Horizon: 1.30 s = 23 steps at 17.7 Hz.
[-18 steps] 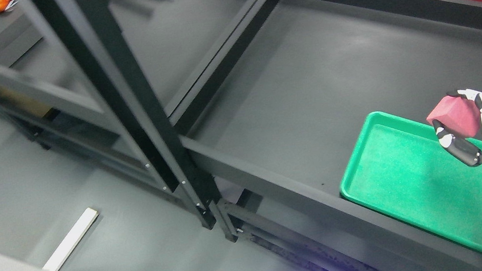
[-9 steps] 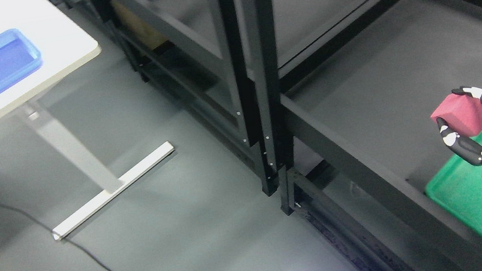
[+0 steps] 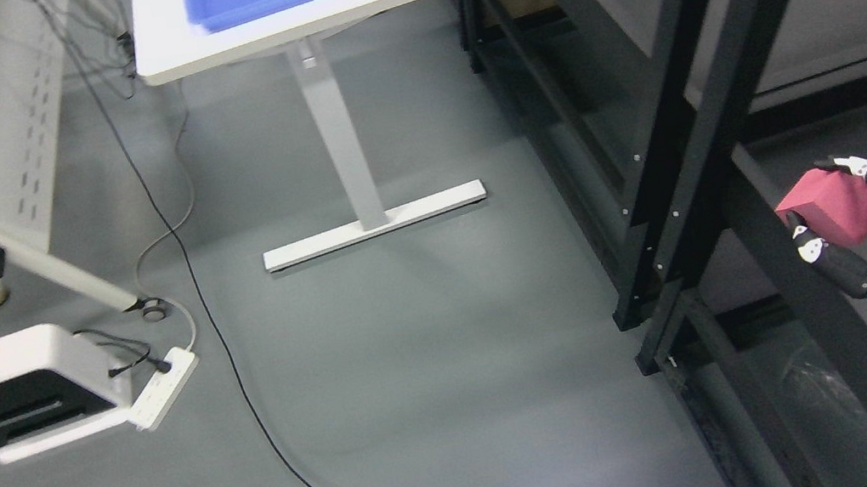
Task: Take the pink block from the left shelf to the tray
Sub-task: 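Carry the pink block in the right hand toward the blue tray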
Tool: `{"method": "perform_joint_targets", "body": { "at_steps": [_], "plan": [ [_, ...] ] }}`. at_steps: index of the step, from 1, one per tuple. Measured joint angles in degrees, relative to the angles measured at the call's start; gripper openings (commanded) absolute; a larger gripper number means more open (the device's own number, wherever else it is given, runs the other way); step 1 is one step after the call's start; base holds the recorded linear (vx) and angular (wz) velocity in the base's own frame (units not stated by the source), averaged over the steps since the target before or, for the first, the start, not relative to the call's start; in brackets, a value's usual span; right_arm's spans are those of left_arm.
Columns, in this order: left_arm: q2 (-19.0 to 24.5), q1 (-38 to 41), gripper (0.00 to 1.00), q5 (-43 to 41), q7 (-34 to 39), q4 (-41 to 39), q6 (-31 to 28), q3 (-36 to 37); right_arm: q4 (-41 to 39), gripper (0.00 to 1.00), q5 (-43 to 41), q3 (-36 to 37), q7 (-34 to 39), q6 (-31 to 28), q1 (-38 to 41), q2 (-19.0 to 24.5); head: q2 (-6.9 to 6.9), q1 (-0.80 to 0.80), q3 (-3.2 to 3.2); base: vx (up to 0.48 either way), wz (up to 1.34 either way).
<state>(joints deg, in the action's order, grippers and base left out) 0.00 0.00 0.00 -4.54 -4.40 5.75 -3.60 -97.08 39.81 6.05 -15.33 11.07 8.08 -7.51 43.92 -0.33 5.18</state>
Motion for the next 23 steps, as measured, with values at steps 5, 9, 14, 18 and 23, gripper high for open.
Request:
{"method": "perform_joint_targets", "body": {
  "at_steps": [5,9,14,18,23],
  "plan": [
    [0.0,0.01,1.0,0.0,0.0,0.01,0.0,0.0,-0.09,0.03,-0.06,0.07,0.07,0.14,0.0,0.01,0.0,0.0,0.0,-0.101,0.67],
    [0.0,0.01,1.0,0.0,0.0,0.01,0.0,0.0,-0.12,0.03,-0.07,0.09,0.07,0.14,0.02,0.02,0.0,0.0,0.0,-0.071,0.44],
    [0.0,0.01,1.0,0.0,0.0,0.0,0.0,0.0,-0.16,0.03,-0.08,0.1,0.07,-0.06,0.03,0.02,0.0,0.0,0.0,-0.006,0.17],
    [0.0,-0.01,1.0,0.0,0.0,0.0,0.0,0.0,-0.16,0.03,-0.09,0.11,0.09,-0.09,0.05,0.02,0.0,0.0,0.0,0.049,0.02],
    [0.0,-0.01,1.0,0.0,0.0,0.0,-0.01,0.0,-0.15,0.03,-0.09,0.1,0.18,-0.1,0.07,0.03,0.0,0.0,0.0,0.092,0.25]
  ]
}}
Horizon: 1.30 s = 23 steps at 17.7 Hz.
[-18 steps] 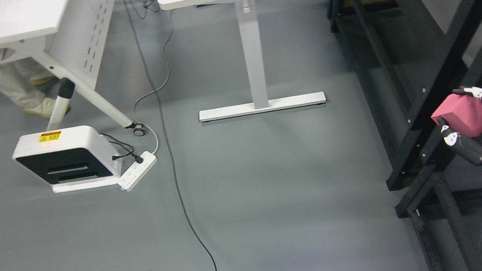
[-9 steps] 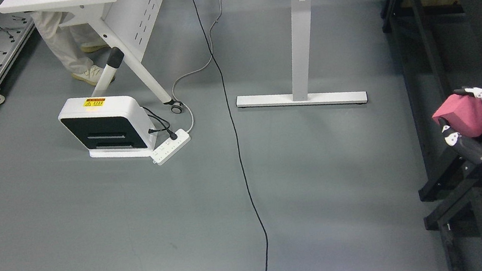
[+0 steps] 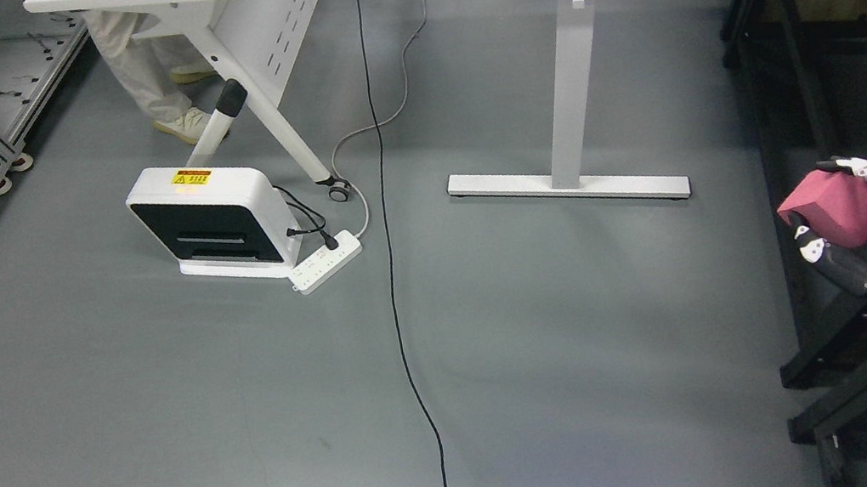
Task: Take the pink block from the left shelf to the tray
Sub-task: 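Carry the pink block in the right hand toward the blue tray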
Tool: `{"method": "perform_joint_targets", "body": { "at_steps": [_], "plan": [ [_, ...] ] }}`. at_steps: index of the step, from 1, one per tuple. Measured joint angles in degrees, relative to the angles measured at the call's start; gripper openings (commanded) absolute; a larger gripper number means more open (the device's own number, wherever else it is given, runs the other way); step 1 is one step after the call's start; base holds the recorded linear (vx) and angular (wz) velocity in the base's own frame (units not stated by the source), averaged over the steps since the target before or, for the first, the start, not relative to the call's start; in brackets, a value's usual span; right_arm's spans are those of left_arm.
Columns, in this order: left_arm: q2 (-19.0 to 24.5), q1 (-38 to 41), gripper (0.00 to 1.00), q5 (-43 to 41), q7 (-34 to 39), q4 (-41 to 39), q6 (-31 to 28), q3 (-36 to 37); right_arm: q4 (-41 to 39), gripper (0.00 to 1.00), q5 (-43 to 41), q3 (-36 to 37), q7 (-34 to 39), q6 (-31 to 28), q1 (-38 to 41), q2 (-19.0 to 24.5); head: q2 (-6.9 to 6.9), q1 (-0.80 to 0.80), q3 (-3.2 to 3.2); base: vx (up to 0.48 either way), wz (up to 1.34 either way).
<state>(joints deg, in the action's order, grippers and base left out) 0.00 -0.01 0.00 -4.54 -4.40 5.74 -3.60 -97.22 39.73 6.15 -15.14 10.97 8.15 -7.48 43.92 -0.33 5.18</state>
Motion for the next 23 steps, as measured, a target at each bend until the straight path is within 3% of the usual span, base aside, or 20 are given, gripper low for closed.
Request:
{"method": "perform_joint_targets", "body": {
  "at_steps": [9,23],
  "plan": [
    [0.0,0.02,1.0,0.0,0.0,0.0,-0.09,0.0,0.01,0.03,0.0,-0.1,0.03,0.0,0.02,0.07,0.0,0.0,0.0,0.228,0.32],
    [0.0,0.0,1.0,0.0,0.0,0.0,0.04,0.0,0.05,0.03,0.0,-0.09,0.04,0.0,0.02,0.08,0.0,0.0,0.0,0.346,-0.15]
  ]
}}
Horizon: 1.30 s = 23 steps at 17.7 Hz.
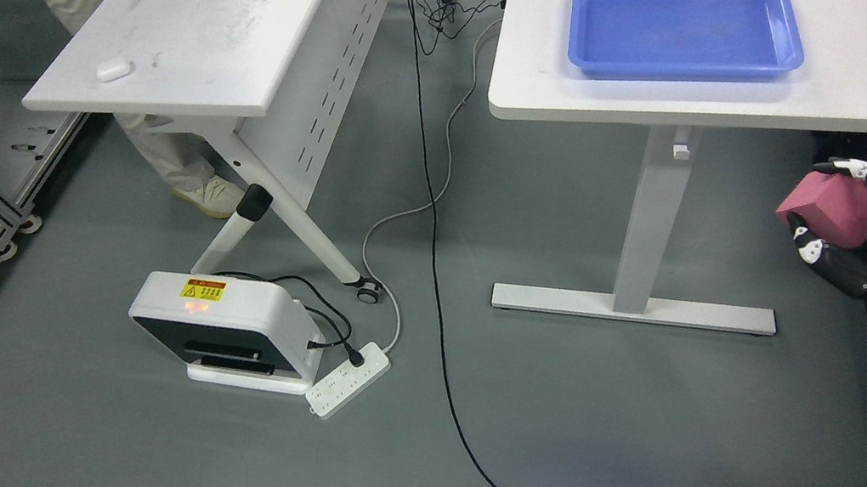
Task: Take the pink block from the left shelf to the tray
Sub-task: 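Carry the pink block in the right hand toward the blue tray, then lower the pink block into the blue tray with the right hand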
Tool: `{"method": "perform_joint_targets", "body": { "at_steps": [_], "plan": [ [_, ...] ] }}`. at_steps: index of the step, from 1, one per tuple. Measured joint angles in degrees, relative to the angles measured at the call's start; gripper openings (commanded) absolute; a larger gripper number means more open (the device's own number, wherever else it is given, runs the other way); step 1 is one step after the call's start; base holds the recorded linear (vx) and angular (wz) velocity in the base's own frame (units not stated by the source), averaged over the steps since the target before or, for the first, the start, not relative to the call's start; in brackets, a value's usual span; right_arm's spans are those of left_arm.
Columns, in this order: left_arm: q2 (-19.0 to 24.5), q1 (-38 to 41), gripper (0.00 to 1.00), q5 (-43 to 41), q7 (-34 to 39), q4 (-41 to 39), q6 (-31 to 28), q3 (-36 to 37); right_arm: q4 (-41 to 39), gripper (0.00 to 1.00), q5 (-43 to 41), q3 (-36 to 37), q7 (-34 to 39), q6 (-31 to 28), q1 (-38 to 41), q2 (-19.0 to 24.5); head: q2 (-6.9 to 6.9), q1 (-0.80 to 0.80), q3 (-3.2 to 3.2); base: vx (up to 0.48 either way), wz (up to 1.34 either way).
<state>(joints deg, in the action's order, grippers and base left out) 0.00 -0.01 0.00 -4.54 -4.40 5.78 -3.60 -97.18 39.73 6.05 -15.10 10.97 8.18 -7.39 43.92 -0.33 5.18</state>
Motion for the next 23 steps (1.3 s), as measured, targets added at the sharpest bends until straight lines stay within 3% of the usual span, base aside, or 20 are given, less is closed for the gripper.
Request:
{"method": "perform_joint_targets", "body": {
  "at_steps": [17,23],
  "plan": [
    [0.0,0.0,1.0,0.0,0.0,0.0,0.0,0.0,0.1,0.06,0.0,-0.16,0.44,0.38,0.0,0.01,0.0,0.0,0.0,0.333,-0.08],
    [0.0,0.0,1.0,0.0,0.0,0.0,0.0,0.0,0.29,0.09,0.01,-1.25,5.83,0.45,0.42,-0.07,0.0,0.0,0.0,0.262,-0.03]
  ]
}}
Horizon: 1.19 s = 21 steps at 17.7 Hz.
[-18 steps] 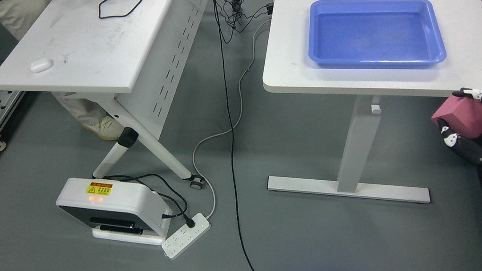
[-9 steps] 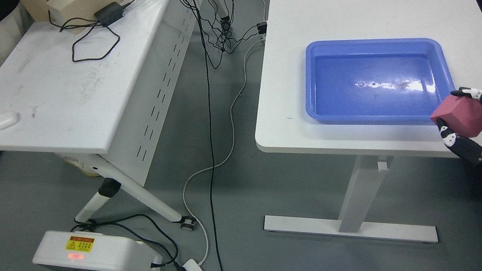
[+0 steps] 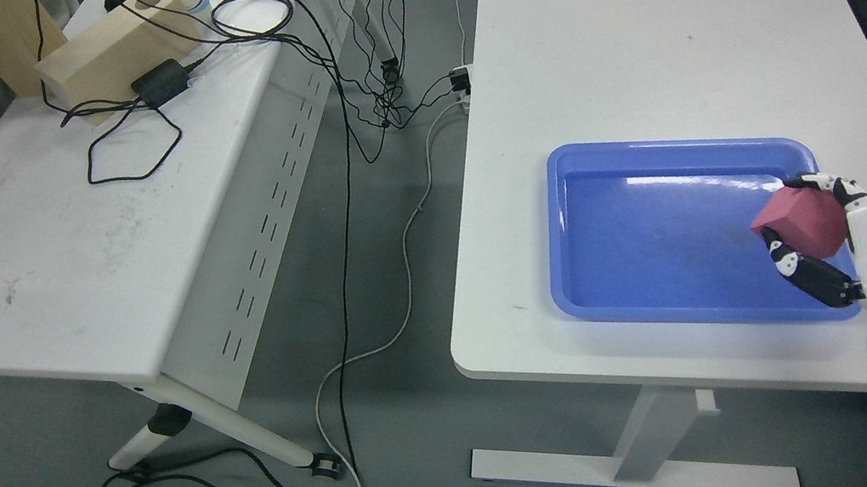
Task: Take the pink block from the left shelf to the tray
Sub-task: 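Lower the pink block into the blue tray with the right hand, then open the right hand and withdraw it from the blue tray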
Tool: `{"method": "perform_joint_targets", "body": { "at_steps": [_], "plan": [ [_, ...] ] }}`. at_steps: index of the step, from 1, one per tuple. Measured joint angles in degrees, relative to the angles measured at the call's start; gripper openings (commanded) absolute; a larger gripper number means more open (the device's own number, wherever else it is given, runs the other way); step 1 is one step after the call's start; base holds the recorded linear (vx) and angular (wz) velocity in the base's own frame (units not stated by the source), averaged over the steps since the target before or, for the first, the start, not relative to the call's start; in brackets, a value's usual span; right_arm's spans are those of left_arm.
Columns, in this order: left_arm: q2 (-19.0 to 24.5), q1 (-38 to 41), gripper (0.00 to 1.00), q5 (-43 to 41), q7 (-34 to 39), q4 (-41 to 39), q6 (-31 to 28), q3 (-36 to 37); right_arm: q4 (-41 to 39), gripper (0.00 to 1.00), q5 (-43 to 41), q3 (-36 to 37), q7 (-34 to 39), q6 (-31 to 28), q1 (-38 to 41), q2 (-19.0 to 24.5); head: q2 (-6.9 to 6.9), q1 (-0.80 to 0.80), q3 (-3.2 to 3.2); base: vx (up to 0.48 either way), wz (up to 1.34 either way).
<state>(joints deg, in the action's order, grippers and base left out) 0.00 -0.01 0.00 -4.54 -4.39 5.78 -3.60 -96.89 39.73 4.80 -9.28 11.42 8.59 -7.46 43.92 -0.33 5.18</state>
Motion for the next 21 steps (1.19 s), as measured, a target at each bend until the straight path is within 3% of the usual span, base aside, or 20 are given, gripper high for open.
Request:
{"method": "perform_joint_targets", "body": {
  "at_steps": [3,8,12,21],
  "plan": [
    [0.0,0.0,1.0,0.0,0.0,0.0,0.0,0.0,0.11,0.09,0.05,-1.03,2.45,0.0,0.18,-0.01,0.0,0.0,0.0,0.182,0.0],
    [0.0,0.01,1.0,0.0,0.0,0.0,0.0,0.0,0.55,0.2,0.11,-2.46,5.99,0.02,0.47,-0.05,0.0,0.0,0.0,0.101,0.0],
    [0.0,0.01,1.0,0.0,0.0,0.0,0.0,0.0,0.87,0.5,-0.06,-3.27,10.52,0.06,0.55,-0.05,0.0,0.0,0.0,0.022,0.0],
    [0.0,0.01,1.0,0.0,0.0,0.0,0.0,0.0,1.22,0.9,-8.72,-3.69,11.68,-0.7,0.59,0.76,0.0,0.0,0.0,0.0,0.0]
  ]
}}
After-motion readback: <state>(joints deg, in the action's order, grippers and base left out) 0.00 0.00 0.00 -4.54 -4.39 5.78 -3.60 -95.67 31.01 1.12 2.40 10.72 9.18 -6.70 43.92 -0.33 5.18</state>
